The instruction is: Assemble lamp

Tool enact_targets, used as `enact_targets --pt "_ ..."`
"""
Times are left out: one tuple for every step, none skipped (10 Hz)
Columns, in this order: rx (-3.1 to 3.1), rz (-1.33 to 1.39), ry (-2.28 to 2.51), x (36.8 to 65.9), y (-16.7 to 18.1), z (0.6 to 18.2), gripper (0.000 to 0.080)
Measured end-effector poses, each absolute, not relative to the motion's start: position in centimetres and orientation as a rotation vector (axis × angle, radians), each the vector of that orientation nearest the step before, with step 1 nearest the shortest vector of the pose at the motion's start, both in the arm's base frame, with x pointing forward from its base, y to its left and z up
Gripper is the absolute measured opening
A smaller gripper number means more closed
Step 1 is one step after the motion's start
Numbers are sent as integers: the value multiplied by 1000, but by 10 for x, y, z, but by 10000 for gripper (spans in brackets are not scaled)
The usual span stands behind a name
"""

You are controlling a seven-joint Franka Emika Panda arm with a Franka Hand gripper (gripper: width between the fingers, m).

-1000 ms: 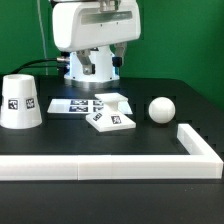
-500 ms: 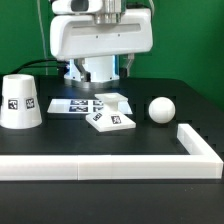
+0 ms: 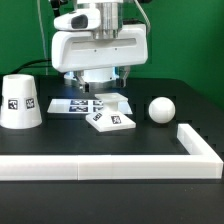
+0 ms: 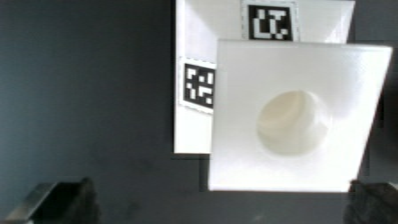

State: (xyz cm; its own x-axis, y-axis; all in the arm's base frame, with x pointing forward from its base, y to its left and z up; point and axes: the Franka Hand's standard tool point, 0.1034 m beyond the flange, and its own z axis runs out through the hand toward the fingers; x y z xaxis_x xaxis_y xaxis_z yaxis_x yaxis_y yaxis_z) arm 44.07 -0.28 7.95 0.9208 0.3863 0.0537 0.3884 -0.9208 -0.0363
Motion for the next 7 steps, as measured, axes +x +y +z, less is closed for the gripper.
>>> enact_targets --pt "-3038 -71 -589 441 -1 80 700" --pt "-3042 -72 -561 441 3 80 700" --pt "-3047 -85 -552 438 5 76 700" --pt "-3055 -81 -506 433 8 72 700" --pt "-3059 -85 -486 433 12 68 700" --pt "-3059 -88 -489 433 12 66 700" --pt "-3059 -85 -486 432 13 64 700"
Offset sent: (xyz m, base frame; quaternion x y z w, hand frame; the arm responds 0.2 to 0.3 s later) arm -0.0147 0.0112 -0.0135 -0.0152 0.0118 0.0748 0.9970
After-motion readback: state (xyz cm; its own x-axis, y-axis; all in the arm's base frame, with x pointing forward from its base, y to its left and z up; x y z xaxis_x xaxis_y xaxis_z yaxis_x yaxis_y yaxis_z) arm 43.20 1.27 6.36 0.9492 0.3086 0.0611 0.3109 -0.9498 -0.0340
